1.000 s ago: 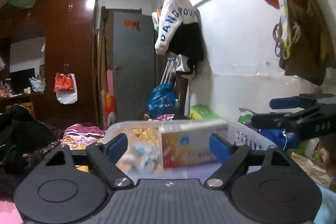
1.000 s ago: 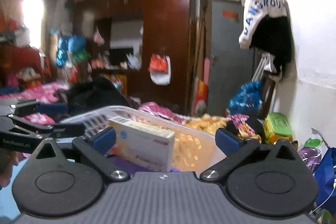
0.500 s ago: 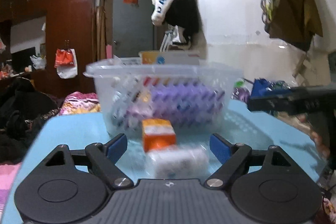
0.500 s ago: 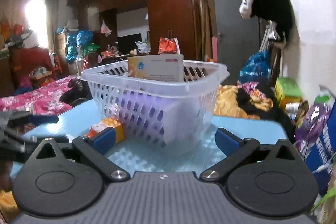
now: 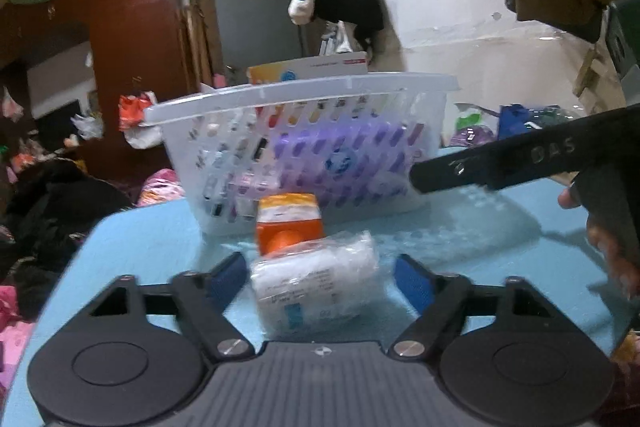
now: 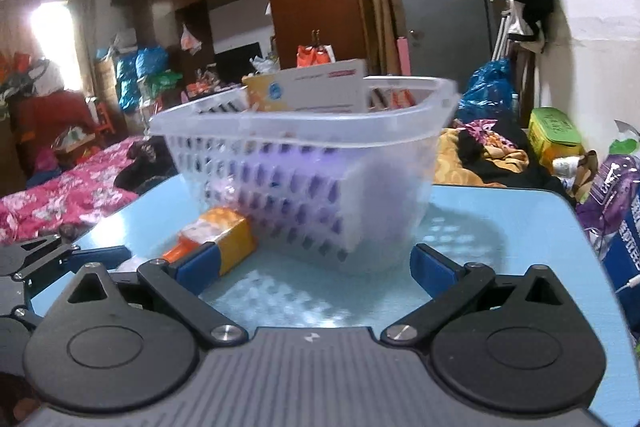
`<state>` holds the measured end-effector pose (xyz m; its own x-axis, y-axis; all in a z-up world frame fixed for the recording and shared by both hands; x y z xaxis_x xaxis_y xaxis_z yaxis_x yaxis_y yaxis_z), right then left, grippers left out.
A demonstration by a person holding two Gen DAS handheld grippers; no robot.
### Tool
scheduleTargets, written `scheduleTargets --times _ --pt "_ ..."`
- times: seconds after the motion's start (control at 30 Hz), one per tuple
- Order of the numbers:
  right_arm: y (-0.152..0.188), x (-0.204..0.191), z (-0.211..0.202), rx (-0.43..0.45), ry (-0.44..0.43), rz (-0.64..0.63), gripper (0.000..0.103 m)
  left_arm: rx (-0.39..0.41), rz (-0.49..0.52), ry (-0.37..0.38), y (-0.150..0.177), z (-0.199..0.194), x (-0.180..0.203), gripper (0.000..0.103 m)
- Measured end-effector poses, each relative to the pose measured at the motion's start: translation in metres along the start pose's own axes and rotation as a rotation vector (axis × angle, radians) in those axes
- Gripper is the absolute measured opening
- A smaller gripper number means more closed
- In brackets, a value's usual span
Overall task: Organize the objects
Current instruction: 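Grasp the plastic-wrapped white bottle with the left gripper while the right grasps the orange bottle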
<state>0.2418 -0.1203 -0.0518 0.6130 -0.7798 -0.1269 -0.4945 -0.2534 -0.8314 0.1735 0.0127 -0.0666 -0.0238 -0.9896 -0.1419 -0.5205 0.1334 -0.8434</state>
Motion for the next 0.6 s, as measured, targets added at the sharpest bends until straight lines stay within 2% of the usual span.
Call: scheduleTargets --times 0.13,0.27,0.47,0.6 --pt "-0.001 -0.014 0.016 -0.033 0.000 0.023 0.103 0.012 -0.018 0.010 0.003 -0.006 -0.008 0.077" --pt "-0.002 -0.029 0.030 -0.079 -0.018 0.077 0.103 0.021 -0.020 -0.014 0.008 -0.012 -0.024 0.077" --pt "-0.004 -0.068 0.062 -0.141 -0.001 0.049 0.103 0.040 -0.021 -0.061 0.019 -0.028 -0.055 0.077" --pt "-0.004 -0.079 0.075 -0.185 0.001 0.069 0.102 0.044 -0.045 -0.079 0.025 -0.034 -0.076 0.077"
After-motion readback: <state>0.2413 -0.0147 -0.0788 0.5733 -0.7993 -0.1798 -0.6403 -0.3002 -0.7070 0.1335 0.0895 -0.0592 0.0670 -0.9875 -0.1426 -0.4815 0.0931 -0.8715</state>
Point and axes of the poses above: each gripper's, at about its wrist camera, not at the fingertips, and z roughly the way its jaws point, x to its right, y to its underside, the point moved 8 cm from there along z, roughly the way its jaws point, and after that the axes turned 9 degrees about -x, right-handed, at the moved point
